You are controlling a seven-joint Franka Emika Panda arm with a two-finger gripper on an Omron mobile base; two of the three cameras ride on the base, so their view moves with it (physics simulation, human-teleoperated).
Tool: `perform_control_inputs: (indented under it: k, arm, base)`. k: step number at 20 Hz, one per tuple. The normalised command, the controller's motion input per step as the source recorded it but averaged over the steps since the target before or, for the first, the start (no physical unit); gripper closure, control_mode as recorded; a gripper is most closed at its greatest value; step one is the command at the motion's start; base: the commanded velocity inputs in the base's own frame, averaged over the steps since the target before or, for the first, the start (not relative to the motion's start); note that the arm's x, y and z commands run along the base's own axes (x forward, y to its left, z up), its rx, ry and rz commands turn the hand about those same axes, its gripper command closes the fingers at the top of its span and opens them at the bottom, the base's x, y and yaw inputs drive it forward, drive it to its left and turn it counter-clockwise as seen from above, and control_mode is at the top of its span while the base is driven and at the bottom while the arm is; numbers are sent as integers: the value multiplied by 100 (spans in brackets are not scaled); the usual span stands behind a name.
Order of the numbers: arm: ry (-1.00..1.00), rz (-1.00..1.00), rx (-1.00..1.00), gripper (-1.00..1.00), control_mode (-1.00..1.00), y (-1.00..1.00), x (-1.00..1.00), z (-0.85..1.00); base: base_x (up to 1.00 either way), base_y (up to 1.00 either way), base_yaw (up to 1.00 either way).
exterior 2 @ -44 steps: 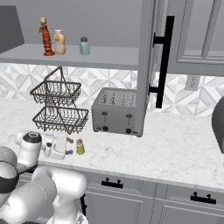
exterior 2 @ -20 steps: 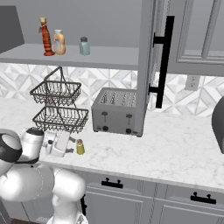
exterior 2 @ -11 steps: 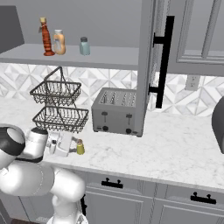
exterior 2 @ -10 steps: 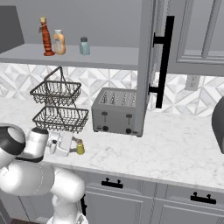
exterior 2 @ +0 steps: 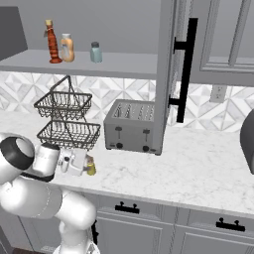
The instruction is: Put the shaker and condiment bottle from the counter next to their counterparts in the cabinet.
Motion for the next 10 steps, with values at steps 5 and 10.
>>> perform_control_inputs:
  k: [5,10]
  arm:
    - [0,0,0,100,-100,-19,3,-12]
    - [0,1,0,100,-100,-2,0,11]
  base:
    - [0,0,0]
    - [0,0,0]
